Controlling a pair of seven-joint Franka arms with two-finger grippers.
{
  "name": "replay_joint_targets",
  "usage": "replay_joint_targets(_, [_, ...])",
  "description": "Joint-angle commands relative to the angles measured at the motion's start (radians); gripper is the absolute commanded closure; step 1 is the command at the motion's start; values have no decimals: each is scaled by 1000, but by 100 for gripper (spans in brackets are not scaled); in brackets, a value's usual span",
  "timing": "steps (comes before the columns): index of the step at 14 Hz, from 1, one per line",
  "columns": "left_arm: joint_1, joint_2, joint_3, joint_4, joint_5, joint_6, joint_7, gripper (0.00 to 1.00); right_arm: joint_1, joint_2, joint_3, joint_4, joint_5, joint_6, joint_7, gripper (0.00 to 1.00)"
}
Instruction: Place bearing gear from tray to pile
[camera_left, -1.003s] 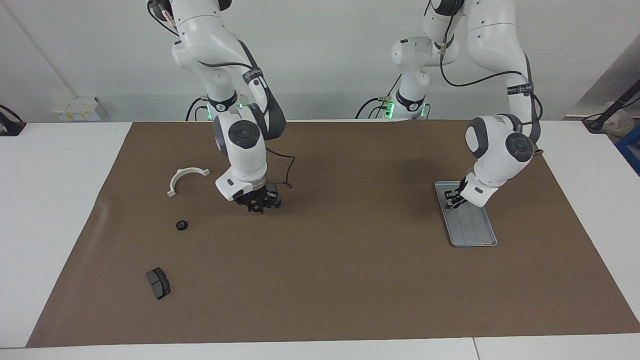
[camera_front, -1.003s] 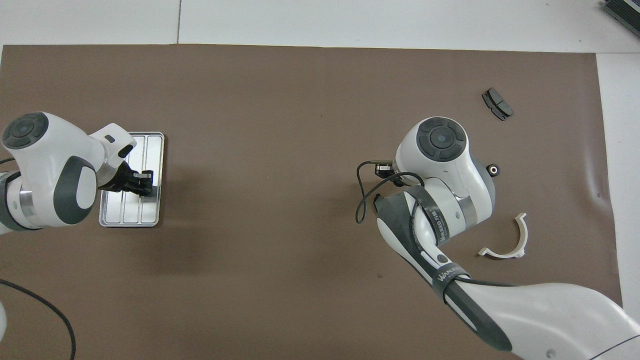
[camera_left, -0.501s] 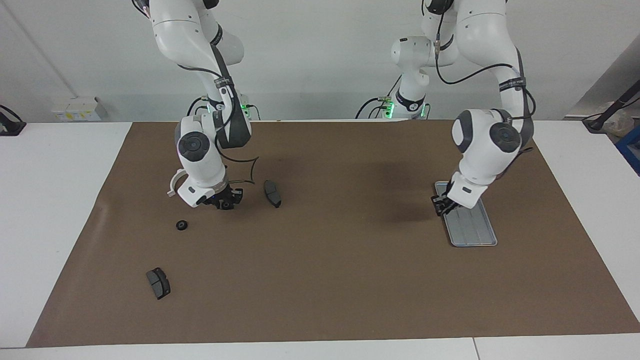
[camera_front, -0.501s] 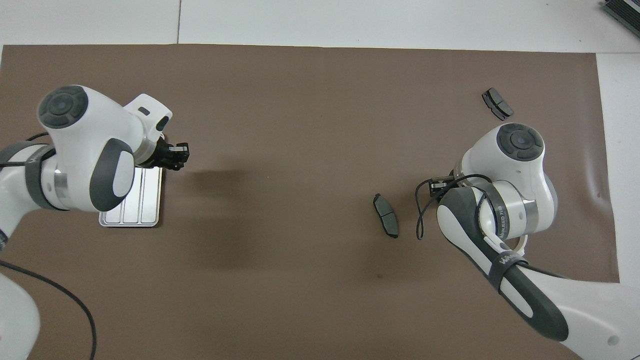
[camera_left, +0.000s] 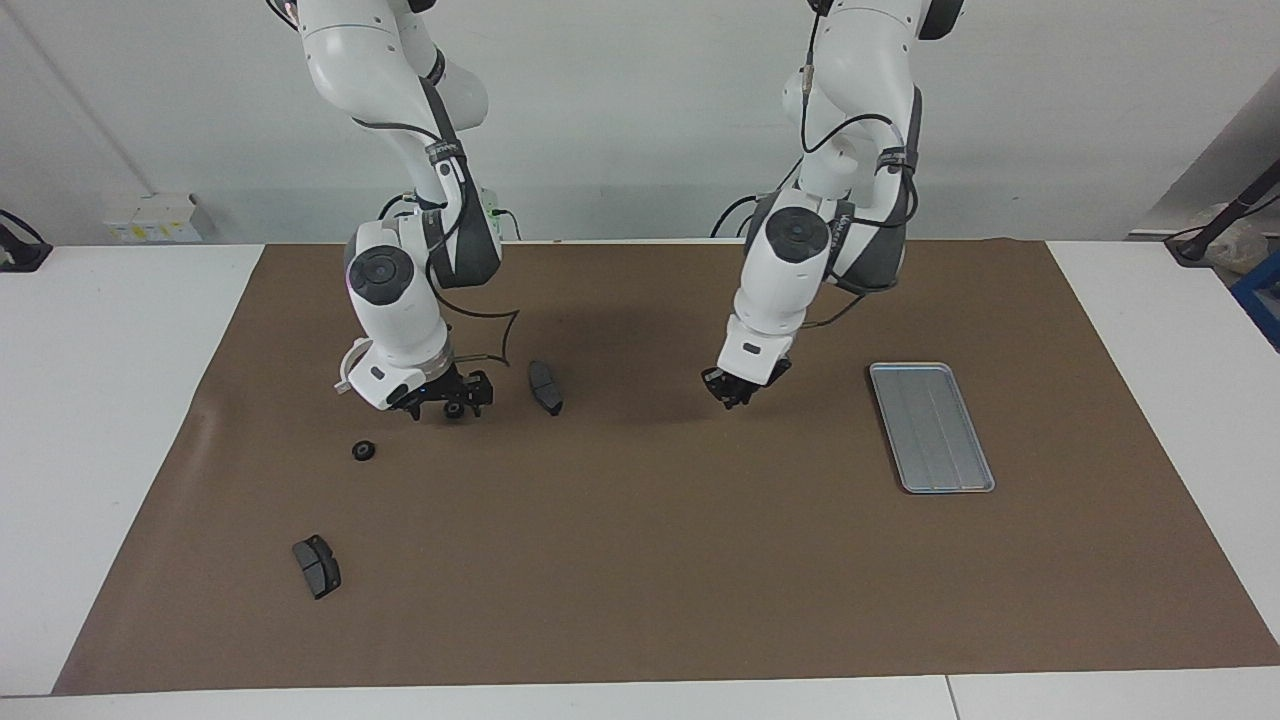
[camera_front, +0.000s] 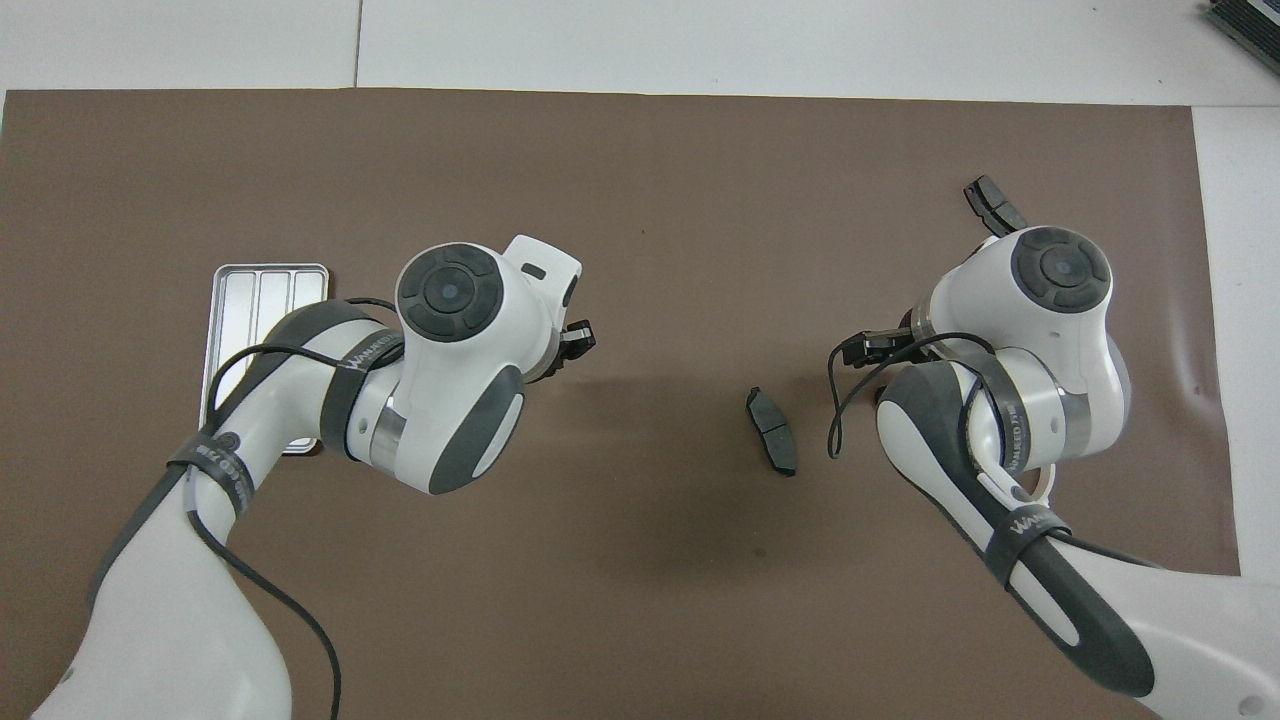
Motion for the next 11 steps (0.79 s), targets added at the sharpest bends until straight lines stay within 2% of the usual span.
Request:
replay_joint_targets(1, [-43, 42, 17, 18, 0, 31, -23, 74, -7, 18, 3, 58, 20, 7, -23, 0])
replay_joint_targets(3, [-49, 42, 15, 25, 0, 34, -21, 50, -8, 35, 3, 134, 20, -19, -19, 0])
replay_joint_targets(5, [-48, 40, 18, 38, 2, 25, -24, 38, -8, 55, 3, 185, 22, -44, -16, 0])
replay_joint_targets(8, [9, 16, 26, 97, 2, -18, -14, 37, 45, 76, 6, 231, 20, -41, 126, 0])
replay_joint_targets(11, [188, -24, 15, 272, 0, -258, 102, 38, 136, 99, 6, 245, 20, -19, 282, 0])
